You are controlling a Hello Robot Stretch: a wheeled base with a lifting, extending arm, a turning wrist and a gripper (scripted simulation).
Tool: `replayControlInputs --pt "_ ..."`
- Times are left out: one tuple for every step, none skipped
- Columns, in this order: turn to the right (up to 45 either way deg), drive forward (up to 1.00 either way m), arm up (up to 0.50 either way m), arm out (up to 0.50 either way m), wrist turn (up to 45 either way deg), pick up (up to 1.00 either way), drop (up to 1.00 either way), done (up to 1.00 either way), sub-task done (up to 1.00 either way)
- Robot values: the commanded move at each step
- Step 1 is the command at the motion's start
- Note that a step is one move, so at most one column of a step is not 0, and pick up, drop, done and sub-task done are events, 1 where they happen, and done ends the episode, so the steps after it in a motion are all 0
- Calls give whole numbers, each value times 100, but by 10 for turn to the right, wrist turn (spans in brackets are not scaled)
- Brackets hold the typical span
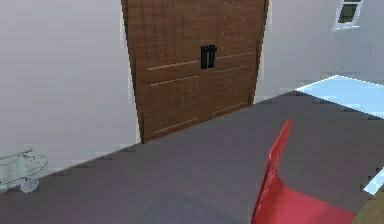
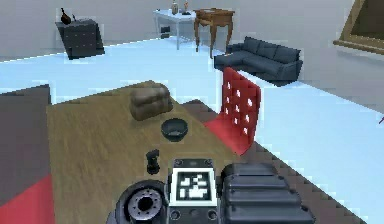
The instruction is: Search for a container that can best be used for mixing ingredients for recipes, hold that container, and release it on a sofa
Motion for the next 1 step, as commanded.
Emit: replayControlInputs --pt "0 0 0 44 0 0 0 0 0"
